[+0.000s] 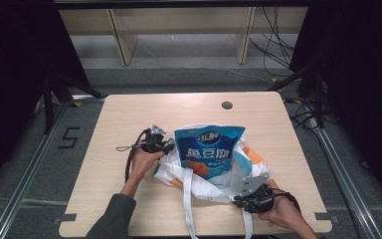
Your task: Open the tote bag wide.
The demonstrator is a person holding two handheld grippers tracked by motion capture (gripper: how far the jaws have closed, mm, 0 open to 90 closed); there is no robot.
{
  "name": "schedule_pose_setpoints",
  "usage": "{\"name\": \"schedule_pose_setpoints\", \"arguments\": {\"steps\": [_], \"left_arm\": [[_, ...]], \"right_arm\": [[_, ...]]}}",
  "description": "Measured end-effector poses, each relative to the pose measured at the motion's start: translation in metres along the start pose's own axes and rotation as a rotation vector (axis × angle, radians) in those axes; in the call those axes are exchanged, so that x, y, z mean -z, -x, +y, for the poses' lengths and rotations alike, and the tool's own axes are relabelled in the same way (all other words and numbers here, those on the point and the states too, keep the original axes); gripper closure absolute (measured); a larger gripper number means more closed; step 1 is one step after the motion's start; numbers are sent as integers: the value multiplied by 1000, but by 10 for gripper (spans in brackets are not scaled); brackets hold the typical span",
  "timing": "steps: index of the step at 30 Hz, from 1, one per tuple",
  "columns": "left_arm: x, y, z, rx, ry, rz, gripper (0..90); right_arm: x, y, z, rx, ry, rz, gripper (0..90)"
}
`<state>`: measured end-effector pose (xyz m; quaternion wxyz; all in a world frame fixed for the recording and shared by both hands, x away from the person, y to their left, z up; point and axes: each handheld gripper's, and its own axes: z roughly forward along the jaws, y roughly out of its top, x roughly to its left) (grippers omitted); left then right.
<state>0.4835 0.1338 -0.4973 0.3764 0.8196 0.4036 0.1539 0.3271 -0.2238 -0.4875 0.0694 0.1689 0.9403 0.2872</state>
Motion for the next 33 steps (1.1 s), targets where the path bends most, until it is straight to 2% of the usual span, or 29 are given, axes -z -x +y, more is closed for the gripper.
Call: {"name": "schedule_pose_setpoints", "arguments": {"steps": [1,2,4,5,6,7,8,9,10,11,12,13,14,15,17,18,20,21,22,23,24,25,26,27,28,30,31,32,33], "left_arm": [[10,3,1,17,36,-5,619],[21,8,3,19,60,-6,548],[39,17,4,6,67,1,415],[50,22,4,6,88,-19,393],[61,27,3,25,117,-54,382],[77,38,1,74,163,-132,365],[85,44,-1,90,181,-169,358],[85,44,-1,90,181,-169,350],[92,52,-3,81,189,-197,350],[96,58,-5,69,194,-194,344],[100,64,-7,56,196,-179,343],[102,76,-9,34,198,-194,336],[102,76,-9,34,198,-194,336],[101,82,-10,20,193,-218,336],[95,90,-10,-2,187,-254,333],[88,94,-10,-7,154,-276,324],[83,97,-11,-6,135,-291,312],[78,100,-12,-11,114,-286,305],[73,102,-14,-31,92,-263,279],[68,103,-17,-61,78,-242,290],[65,105,-20,-77,59,-222,355],[63,106,-26,-96,39,-211,397],[64,107,-29,-114,50,-234,537],[64,107,-29,-114,50,-234,578],[66,110,-33,-146,43,-203,643],[65,114,-40,-195,19,-202,669],[64,121,-50,-246,-16,-188,745],[64,121,-50,-246,-16,-188,801],[61,125,-57,-274,-50,-181,801]], "right_arm": [[0,0,0,0,0,0,718],[7,1,3,4,36,-38,638],[27,2,10,-30,125,-50,585],[35,3,13,-35,158,-59,557],[45,6,17,-48,208,-90,527],[62,14,25,-63,283,-146,511],[67,17,27,-86,312,-173,506],[67,17,27,-86,312,-173,506],[73,21,30,-121,349,-204,507],[77,30,33,-121,372,-242,507],[79,36,35,-127,367,-270,510],[78,49,38,-142,336,-316,531],[76,55,40,-142,331,-319,545],[76,55,40,-142,331,-319,545],[65,68,44,-159,311,-283,576],[54,75,49,-161,293,-270,615],[52,77,51,-160,281,-270,631],[47,80,53,-157,274,-262,661],[44,80,55,-164,265,-253,689],[41,82,56,-147,263,-266,725],[40,86,57,-148,243,-294,800],[39,88,57,-142,238,-320,832],[39,91,56,-134,237,-342,853],[39,91,56,-134,237,-342,853],[38,100,50,-149,218,-393,874],[38,105,46,-169,213,-401,878],[31,119,33,-235,206,-416,881],[31,119,33,-235,206,-416,881],[28,123,28,-254,188,-423,881]]}}
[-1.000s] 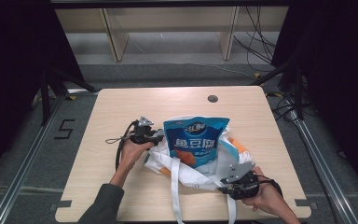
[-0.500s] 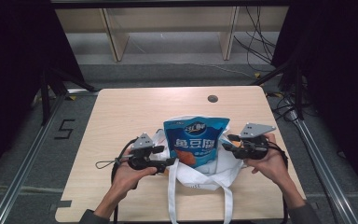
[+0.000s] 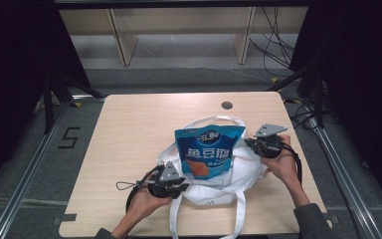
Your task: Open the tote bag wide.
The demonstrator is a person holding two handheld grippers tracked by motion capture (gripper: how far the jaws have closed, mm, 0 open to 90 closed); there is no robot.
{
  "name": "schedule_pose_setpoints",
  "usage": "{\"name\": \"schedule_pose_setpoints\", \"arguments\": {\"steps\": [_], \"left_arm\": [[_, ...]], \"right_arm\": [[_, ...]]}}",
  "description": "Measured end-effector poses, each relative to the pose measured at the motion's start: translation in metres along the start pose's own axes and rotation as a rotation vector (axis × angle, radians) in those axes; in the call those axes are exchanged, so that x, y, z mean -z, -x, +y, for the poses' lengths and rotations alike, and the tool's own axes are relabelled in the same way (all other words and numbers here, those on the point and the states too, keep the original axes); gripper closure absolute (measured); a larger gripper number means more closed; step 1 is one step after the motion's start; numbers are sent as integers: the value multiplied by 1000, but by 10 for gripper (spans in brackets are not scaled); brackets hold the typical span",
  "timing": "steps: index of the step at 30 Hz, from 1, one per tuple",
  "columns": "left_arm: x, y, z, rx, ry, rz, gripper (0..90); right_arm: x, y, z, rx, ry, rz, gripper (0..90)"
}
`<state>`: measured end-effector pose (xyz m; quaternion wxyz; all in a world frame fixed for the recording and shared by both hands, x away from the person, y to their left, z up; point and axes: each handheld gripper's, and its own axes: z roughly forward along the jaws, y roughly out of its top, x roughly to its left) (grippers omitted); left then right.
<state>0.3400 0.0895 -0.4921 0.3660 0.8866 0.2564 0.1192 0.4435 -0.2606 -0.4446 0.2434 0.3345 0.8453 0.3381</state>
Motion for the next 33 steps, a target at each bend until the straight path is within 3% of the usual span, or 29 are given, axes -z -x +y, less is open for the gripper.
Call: {"name": "schedule_pose_setpoints", "arguments": {"steps": [1,2,3,5,6,8,9,10,12,14,15,16,17,18,20,21,22,23,24,25,28,29,31,33], "left_arm": [[-4,4,-11,-28,-50,0,874],[-4,4,-11,-28,-50,0,874],[-4,3,-19,-10,-57,-19,874],[0,3,-27,60,-22,-41,874],[1,3,-27,57,-31,-41,872],[2,4,-23,45,-28,-22,849],[4,5,-21,48,-10,-30,849],[9,7,-16,60,28,-43,818],[21,7,-7,57,72,-45,761],[32,6,0,74,113,-46,675],[36,3,2,85,129,-43,588],[46,-4,8,105,170,-29,547],[46,-4,8,105,170,-29,503],[52,-10,12,136,193,-48,461],[62,-22,18,152,214,-63,424],[67,-27,22,153,211,-16,397],[71,-33,26,128,195,55,388],[70,-46,33,113,179,143,389],[70,-46,33,113,179,143,387],[65,-57,38,120,168,176,388],[35,-87,52,106,109,160,379],[35,-87,52,106,109,160,371],[17,-99,57,141,51,135,385],[8,-106,62,118,40,141,474]], "right_arm": [[-13,11,-16,-30,-39,-21,881],[-13,11,-16,-30,-39,-21,881],[-23,17,-29,-73,-75,-26,880],[-28,18,-33,-77,-92,-28,881],[-37,16,-39,-90,-112,-23,881],[-44,11,-36,-39,-152,-39,878],[-44,11,-36,-39,-152,-39,878],[-43,11,-35,-35,-147,-46,868],[-36,12,-33,-67,-112,-56,763],[-17,17,-24,-127,-75,-65,624],[0,18,-18,-137,-23,-56,576],[10,17,-15,-140,7,-38,552],[10,17,-15,-140,7,-38,552],[31,7,-9,-148,59,-2,510],[38,3,-7,-122,67,8,487],[45,-5,-6,-130,65,36,484],[55,-23,-6,-117,73,102,486],[57,-30,-8,-88,74,134,491],[57,-30,-8,-88,74,134,491],[59,-37,-9,-90,62,163,492],[56,-64,-22,-41,34,232,510],[56,-64,-22,-41,34,232,510],[52,-74,-27,-28,16,256,528],[48,-80,-30,-1,-9,261,602]]}}
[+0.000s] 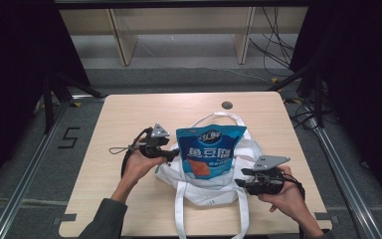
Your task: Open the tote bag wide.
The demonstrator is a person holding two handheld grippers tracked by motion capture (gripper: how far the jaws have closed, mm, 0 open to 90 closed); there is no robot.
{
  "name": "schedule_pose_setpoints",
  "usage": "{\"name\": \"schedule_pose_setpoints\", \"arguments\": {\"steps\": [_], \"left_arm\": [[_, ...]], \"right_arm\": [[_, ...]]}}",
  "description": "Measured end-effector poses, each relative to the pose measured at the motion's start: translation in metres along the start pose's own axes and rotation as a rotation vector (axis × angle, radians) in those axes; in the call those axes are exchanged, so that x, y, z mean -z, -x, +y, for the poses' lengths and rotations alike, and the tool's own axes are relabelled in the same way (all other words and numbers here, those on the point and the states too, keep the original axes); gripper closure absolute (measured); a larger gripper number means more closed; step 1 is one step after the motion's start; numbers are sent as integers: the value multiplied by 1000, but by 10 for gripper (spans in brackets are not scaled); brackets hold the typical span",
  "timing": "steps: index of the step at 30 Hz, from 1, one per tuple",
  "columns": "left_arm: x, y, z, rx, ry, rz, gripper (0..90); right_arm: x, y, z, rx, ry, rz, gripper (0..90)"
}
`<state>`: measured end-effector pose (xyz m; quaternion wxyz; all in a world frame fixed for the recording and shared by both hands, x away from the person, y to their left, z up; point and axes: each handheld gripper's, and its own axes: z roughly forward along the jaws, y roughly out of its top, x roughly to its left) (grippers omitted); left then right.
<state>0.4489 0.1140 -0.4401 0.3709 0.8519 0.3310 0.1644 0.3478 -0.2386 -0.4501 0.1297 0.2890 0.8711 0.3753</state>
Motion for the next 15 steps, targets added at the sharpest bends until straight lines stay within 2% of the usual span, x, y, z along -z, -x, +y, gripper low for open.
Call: {"name": "schedule_pose_setpoints", "arguments": {"steps": [1,2,3,4,5,7,8,9,10,11,13,14,15], "left_arm": [[-9,-4,3,17,25,-14,569],[-9,-4,3,17,25,-14,633],[-14,-8,5,28,41,-16,633],[-18,-12,6,40,49,-24,724],[-24,-19,4,62,45,-12,785],[-38,-32,-6,106,1,17,851],[-44,-37,-12,125,-35,37,851],[-55,-44,-25,174,-46,37,849],[-62,-46,-34,231,-23,22,846],[-63,-50,-41,252,3,-2,846],[-62,-54,-45,282,17,-19,812],[-59,-54,-43,281,13,-3,773],[-55,-51,-40,265,2,36,721]], "right_arm": [[-2,-2,-2,27,-34,6,670],[-2,-2,-2,27,-34,6,670],[-4,-3,-3,28,-29,0,704],[-5,-3,-5,49,-60,5,760],[-8,-4,-8,44,-64,4,803],[-19,-6,-18,62,-160,20,885],[-19,-6,-18,62,-160,20,885],[-23,-10,-22,30,-192,27,900],[-29,-11,-28,13,-218,24,900],[-31,-11,-30,-2,-217,32,900],[-31,-10,-30,15,-206,38,900],[-31,-11,-29,20,-213,23,900],[-31,-12,-27,36,-213,8,887]]}}
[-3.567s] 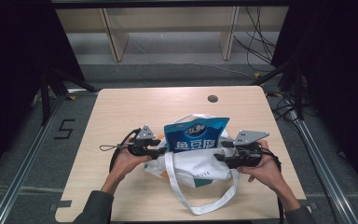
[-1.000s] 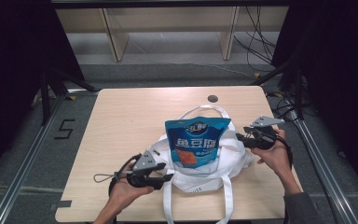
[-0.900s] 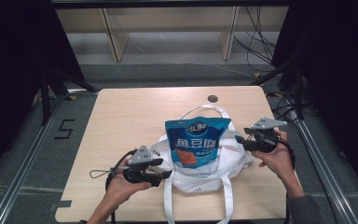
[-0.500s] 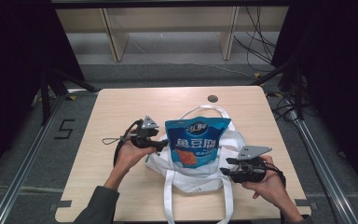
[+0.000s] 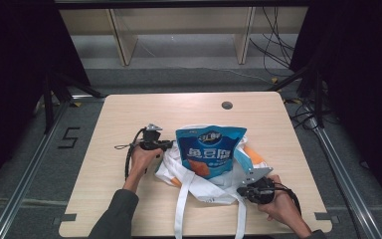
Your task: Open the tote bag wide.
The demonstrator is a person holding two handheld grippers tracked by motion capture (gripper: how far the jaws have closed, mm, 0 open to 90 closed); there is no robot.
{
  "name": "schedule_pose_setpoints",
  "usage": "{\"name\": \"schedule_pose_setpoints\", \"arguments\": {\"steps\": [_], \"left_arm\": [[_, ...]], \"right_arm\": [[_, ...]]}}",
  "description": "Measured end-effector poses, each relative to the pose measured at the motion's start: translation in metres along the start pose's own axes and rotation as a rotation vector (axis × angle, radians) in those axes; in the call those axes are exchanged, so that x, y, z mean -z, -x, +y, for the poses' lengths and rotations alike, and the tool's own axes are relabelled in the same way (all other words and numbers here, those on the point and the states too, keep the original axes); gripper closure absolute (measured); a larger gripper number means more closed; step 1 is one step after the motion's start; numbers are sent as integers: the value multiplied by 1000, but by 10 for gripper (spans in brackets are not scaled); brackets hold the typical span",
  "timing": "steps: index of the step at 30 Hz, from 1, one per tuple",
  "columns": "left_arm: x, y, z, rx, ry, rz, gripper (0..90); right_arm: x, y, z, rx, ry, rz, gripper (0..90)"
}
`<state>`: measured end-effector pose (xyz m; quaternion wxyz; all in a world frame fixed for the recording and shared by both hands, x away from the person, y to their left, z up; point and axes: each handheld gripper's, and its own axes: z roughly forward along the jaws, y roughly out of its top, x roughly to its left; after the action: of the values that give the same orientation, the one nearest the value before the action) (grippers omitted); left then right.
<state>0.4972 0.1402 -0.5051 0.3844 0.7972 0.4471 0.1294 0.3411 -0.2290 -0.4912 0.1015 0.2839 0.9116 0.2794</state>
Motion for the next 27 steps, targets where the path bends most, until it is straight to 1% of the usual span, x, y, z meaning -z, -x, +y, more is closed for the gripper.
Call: {"name": "schedule_pose_setpoints", "arguments": {"steps": [1,2,3,4,5,6,7,8,9,10,11,12,13,14,15,16,17,18,19,20,21,22,23,24,25,26,27], "left_arm": [[7,4,2,-32,-8,22,676],[15,8,5,-58,-7,25,622],[23,14,5,-59,35,24,580],[33,20,7,-53,65,18,505],[40,24,8,-61,84,28,505],[58,37,8,-86,114,19,468],[58,37,8,-86,114,19,472],[67,45,8,-106,127,-4,472],[72,52,6,-128,137,-13,489],[76,59,4,-141,135,-16,521],[79,63,2,-160,129,-39,553],[78,69,0,-146,143,-71,594],[77,72,-3,-161,121,-96,676],[74,76,-6,-190,103,-104,727],[70,79,-10,-221,77,-104,836],[66,81,-15,-244,51,-102,836],[63,82,-20,-253,33,-116,861],[57,82,-27,-270,-8,-122,886],[49,83,-37,-304,-54,-94,893],[49,83,-37,-304,-54,-94,893],[44,83,-40,-313,-68,-83,893],[42,84,-39,-333,-70,-76,894],[40,86,-40,-329,-75,-66,894],[38,88,-41,-347,-80,-54,895],[36,89,-43,-363,-83,-49,895],[34,90,-45,-358,-85,-44,895],[32,89,-46,-356,-85,-43,895]], "right_arm": [[3,-1,2,-10,-6,0,815],[10,2,5,12,30,-28,732],[19,3,8,16,86,-29,713],[44,11,18,15,211,-37,697],[44,11,18,15,211,-37,697],[64,19,29,-6,313,-93,681],[70,23,32,-2,326,-114,679],[70,23,32,-2,326,-114,679],[75,28,38,-6,341,-147,671],[75,33,42,-2,340,-170,671],[74,36,46,-27,324,-180,671],[70,42,50,-15,313,-192,673],[64,46,54,-5,299,-211,700],[58,50,58,-11,280,-222,742],[45,58,63,0,258,-225,836],[45,58,63,0,258,-225,836],[39,63,65,-1,240,-250,867],[36,67,65,0,219,-274,886],[24,85,60,-33,194,-314,891],[24,85,60,-33,194,-314,891],[20,91,57,-50,190,-335,892],[11,100,51,-88,166,-363,891],[3,107,45,-112,145,-354,890],[-6,112,40,-123,132,-351,889],[-14,115,35,-131,106,-340,889],[-23,117,31,-133,94,-337,889],[-33,118,30,-133,61,-329,889]]}}
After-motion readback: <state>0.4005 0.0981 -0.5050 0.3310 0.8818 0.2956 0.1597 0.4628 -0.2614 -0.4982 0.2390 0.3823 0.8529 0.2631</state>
